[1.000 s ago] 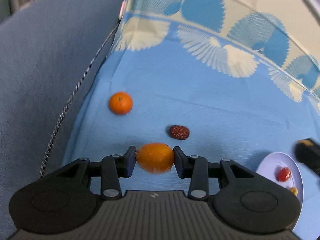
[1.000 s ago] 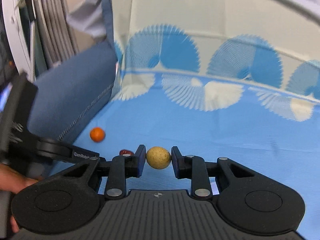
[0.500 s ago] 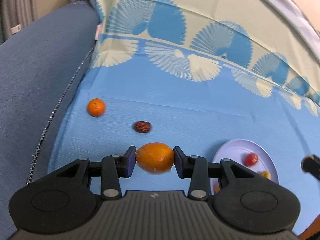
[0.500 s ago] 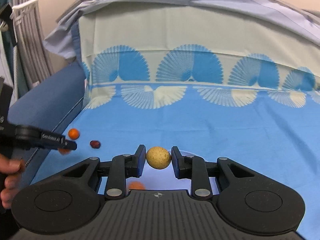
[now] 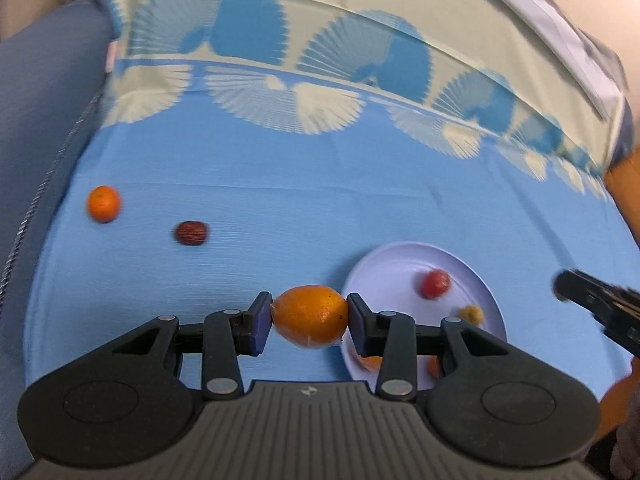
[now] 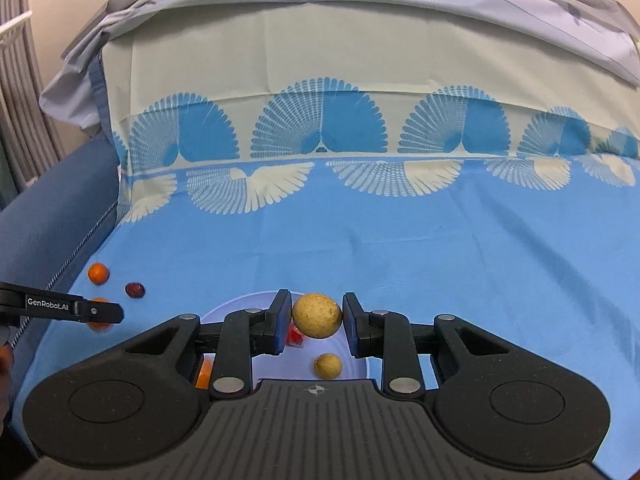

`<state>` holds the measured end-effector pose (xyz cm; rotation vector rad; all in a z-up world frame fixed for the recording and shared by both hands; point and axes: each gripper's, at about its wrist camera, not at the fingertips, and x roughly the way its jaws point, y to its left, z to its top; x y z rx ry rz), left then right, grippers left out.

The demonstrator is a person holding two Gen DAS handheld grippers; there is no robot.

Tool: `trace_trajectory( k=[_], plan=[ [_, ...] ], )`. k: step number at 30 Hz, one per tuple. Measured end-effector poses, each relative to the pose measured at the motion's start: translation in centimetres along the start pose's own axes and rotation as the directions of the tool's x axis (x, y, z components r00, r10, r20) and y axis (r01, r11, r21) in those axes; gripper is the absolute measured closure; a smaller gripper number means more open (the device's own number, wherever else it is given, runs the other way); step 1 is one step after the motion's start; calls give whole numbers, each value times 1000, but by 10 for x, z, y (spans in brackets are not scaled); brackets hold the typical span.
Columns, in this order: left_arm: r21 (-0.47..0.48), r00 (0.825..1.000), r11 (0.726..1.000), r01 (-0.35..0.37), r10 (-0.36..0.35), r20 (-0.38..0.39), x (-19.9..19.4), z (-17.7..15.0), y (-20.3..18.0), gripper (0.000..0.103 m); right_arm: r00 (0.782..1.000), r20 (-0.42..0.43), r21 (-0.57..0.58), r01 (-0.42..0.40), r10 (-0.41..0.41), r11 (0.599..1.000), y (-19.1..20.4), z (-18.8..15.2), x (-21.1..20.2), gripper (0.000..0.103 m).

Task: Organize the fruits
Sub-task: 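Carry the orange toward the plate with the left tool while the right tool carries the yellow fruit, then lower the orange over the plate with the left tool while the right tool lowers the yellow fruit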

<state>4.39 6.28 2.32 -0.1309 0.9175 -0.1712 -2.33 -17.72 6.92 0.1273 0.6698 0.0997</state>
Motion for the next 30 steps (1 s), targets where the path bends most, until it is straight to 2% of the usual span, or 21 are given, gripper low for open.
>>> trace_trajectory(
  k=[8,18,30],
  plan=[
    [154,998,986,70,-69,-8,13,-11,-39,59,1000,-16,-56,-5,4,998,10,0,18,74],
    [348,997,935,74,-65,-38,27,-32,-74,59,999,-29,-106,-19,16,994,20,0,28,74],
    [405,998,912,66,-53,-44,29,-38,-81,59,998,-50,-126,-34,28,991,23,-1,31,74]
  ],
)
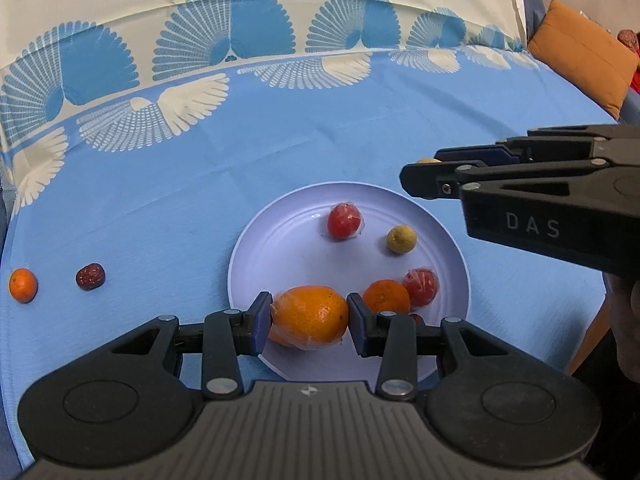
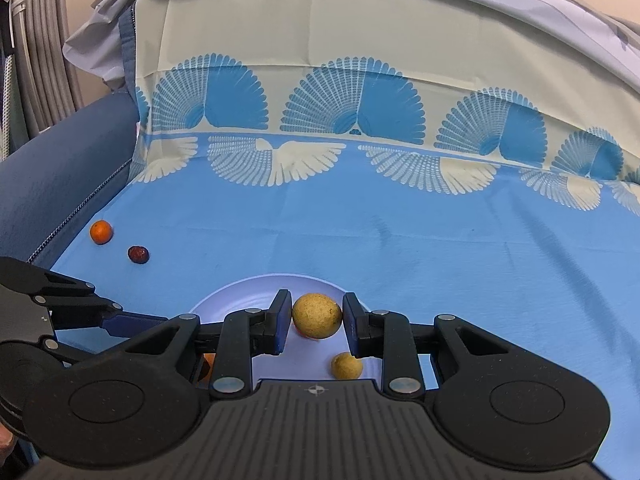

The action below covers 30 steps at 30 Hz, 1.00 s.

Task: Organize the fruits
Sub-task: 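Lower the orange over the plate with the left tool while the right tool lowers the yellow fruit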

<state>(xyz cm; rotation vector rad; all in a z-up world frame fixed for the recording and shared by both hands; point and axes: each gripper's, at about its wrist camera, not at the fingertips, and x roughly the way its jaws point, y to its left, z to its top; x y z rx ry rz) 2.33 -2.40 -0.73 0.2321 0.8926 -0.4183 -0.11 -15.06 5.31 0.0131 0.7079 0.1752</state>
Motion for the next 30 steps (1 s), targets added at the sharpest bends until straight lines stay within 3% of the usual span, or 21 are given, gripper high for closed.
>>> trace_trajectory(
  k=[30],
  plan=[
    [57,1000,998,4,-3,-18,6,-1,-10,59,1000,-11,-39,1,-1,999,8,-3,2,74]
  ],
)
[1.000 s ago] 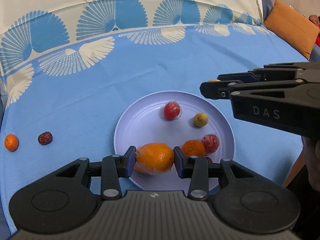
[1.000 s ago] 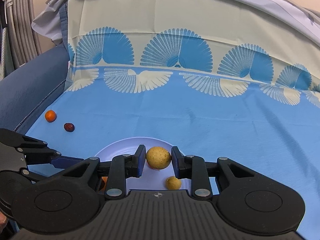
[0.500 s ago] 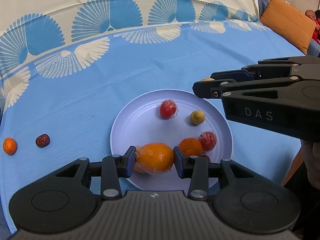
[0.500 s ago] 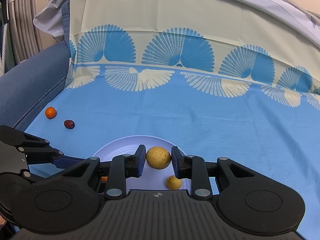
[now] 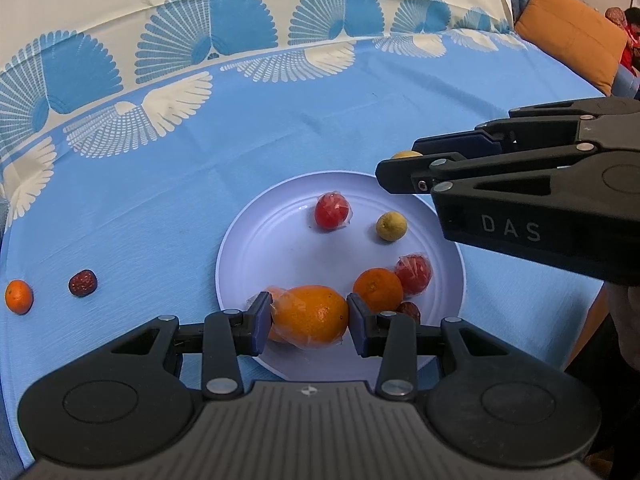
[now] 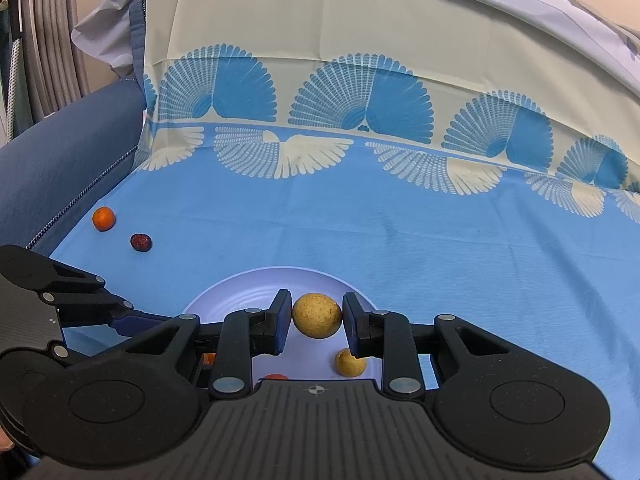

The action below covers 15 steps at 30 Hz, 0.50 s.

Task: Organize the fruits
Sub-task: 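Lower the orange over the plate with the left tool while the right tool lowers the yellow fruit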

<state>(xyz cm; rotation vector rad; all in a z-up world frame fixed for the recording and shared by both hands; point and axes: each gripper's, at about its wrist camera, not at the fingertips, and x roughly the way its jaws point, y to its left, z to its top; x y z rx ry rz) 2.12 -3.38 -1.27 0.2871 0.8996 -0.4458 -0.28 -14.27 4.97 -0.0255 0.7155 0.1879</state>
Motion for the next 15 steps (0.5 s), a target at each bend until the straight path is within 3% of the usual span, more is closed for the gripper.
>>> trace_trajectory(
  k=[15],
  plan=[
    [11,1000,1000,-2,2,-4,1,-1,-2,59,1000,-11,-18,-2,2,1000,3,-1,2,74]
  ],
)
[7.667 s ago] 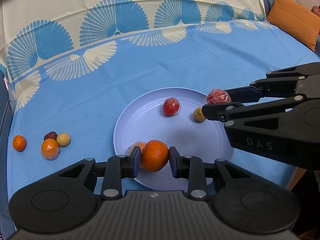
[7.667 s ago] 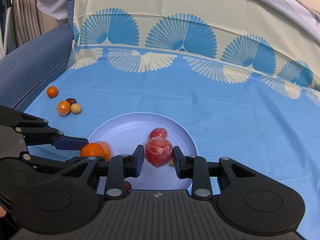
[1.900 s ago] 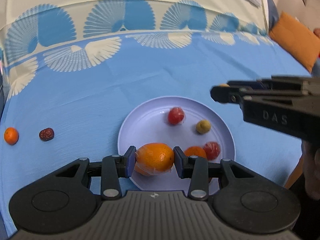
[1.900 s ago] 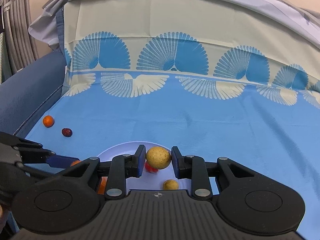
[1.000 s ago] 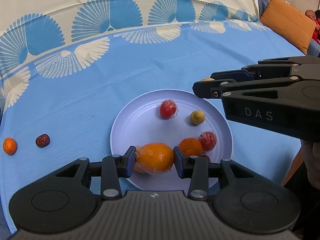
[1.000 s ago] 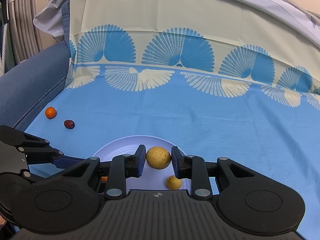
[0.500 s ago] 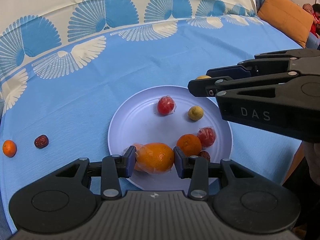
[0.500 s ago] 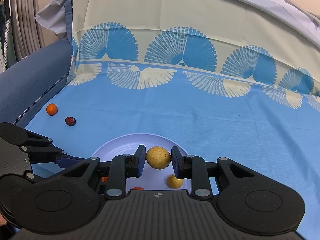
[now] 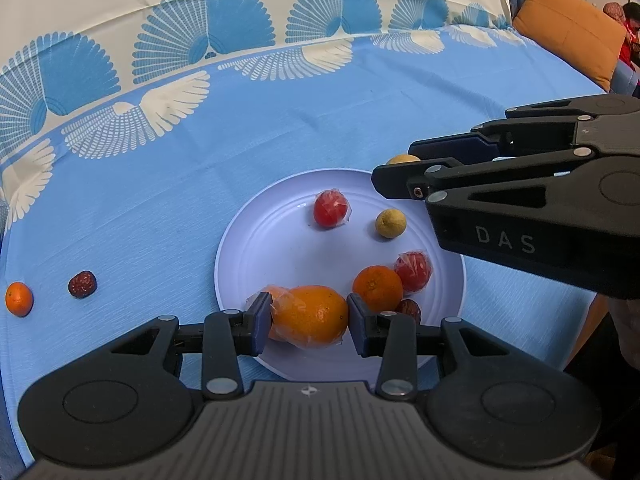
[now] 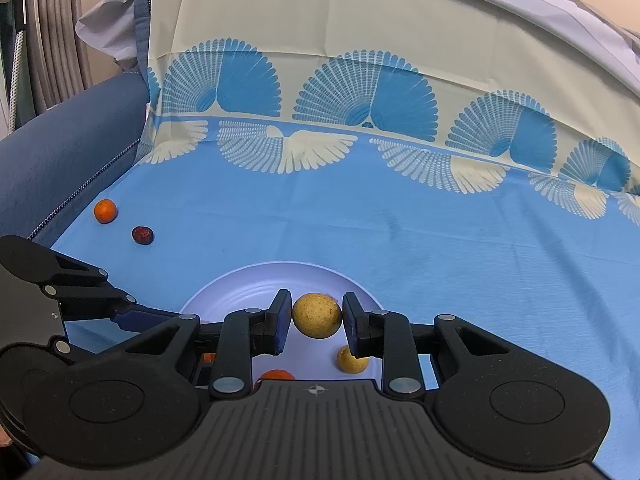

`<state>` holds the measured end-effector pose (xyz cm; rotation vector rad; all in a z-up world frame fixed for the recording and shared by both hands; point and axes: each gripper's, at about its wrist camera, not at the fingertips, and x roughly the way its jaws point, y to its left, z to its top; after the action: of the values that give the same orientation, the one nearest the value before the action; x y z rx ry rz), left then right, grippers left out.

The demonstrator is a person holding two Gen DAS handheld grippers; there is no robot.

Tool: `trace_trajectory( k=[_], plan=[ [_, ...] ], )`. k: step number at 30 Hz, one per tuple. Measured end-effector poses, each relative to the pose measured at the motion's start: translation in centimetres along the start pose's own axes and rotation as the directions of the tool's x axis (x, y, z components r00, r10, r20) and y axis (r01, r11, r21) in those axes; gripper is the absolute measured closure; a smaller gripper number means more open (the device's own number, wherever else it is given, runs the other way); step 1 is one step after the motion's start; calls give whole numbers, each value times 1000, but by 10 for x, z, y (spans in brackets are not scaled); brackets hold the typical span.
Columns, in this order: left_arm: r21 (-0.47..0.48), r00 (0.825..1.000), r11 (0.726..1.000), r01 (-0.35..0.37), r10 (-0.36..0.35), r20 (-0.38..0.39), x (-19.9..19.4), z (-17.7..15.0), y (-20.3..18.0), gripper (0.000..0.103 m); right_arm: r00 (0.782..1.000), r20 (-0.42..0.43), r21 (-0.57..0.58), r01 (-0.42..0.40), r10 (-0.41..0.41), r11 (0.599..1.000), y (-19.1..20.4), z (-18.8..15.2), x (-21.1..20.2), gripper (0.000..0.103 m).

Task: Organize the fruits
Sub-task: 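Lower the orange over the plate with the left tool while the right tool lowers the yellow fruit, then open both tools to drop the orange and yellow fruit onto the plate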

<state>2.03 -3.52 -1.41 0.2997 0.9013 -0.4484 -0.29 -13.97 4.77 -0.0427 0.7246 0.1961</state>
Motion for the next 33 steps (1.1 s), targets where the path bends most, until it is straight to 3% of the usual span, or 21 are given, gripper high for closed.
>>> trace_trajectory(
  k=[11,13,15,33],
  plan=[
    [4,1000,1000,-8,8,-3,1,1,0,55,1000,-13,-4,7,-7,1000,3,-2,3,72],
    [7,1000,1000,-15,15,-2,1,1,0,48,1000,-24,0,11,-11,1000,2,-2,4,56],
    [6,1000,1000,-19,19,1,0,1,0,46,1000,-24,3,18,-18,1000,2,-2,4,52],
    [-50,997,996,-68,70,42,-8,6,14,46,999,-20,9,49,-49,999,1,-3,4,49]
  ],
)
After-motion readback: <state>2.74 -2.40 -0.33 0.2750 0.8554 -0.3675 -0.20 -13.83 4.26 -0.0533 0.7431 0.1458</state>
